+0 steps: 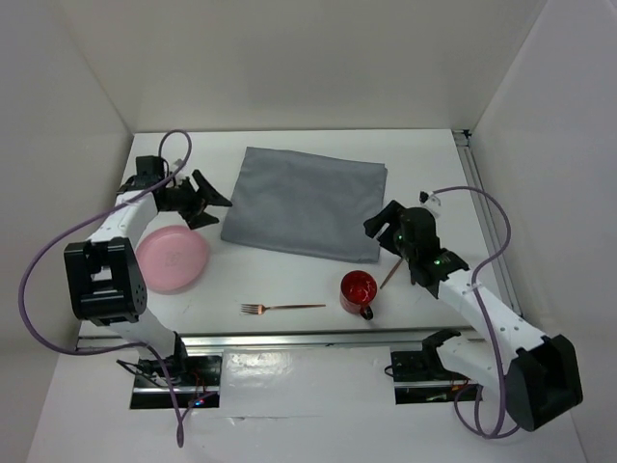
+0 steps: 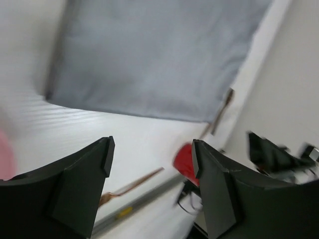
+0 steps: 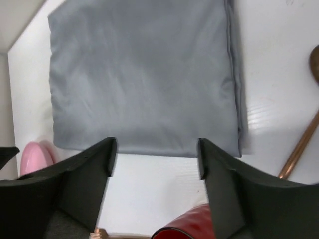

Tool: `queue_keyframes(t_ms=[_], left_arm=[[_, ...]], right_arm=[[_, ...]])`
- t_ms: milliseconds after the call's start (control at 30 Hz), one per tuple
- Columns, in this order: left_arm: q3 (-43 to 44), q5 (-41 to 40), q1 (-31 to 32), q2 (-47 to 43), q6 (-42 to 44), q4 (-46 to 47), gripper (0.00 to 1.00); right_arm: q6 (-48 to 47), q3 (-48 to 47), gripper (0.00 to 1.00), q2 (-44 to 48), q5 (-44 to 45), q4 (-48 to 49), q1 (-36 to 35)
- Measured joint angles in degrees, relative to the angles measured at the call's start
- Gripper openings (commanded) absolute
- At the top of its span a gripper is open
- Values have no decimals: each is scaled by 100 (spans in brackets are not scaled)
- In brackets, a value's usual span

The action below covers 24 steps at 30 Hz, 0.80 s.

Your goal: Set the dinner table for one person

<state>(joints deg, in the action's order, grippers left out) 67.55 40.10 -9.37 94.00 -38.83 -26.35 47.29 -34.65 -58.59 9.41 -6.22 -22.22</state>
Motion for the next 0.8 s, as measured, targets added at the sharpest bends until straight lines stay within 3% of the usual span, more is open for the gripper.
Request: queue_keyframes(t_ms=[33, 67, 100, 133, 167, 267, 367, 500, 633, 800], left_arm=[[46, -214, 11, -28, 39, -94, 73], [120, -518, 26, -76, 109, -188, 60], [197, -756, 44, -131, 118, -245, 43], [282, -1014, 87, -173, 164, -286, 13], [415, -1241, 131, -199, 247, -332, 0], [1115, -1716, 448, 31, 446, -529, 0], [1947, -2074, 949, 741, 581, -417, 0], [2059, -2529, 1475, 1622, 601, -313, 0], [1836, -2859, 1725, 2247, 560, -417, 0], [1502, -3088, 1729, 2282, 391, -452, 0]], right_arm=[[-17, -24, 62, 142, 136, -83, -31], [-72, -79, 39, 238, 247, -146, -59], [-173, -170, 27, 251, 332, -190, -79], [-214, -308, 18, 175, 389, -267, -90], [-282, -527, 11, 11, 439, -352, -90], [-640, -1377, 0, -964, 286, -557, 15], [-1054, -2647, 0, -2496, -131, -743, 155], [-1342, -3707, 0, -4170, -501, -1049, 251], [-1447, -3768, 0, -4817, -1014, -1532, 361], [-1478, -3770, 0, -5034, -1329, -1729, 466]])
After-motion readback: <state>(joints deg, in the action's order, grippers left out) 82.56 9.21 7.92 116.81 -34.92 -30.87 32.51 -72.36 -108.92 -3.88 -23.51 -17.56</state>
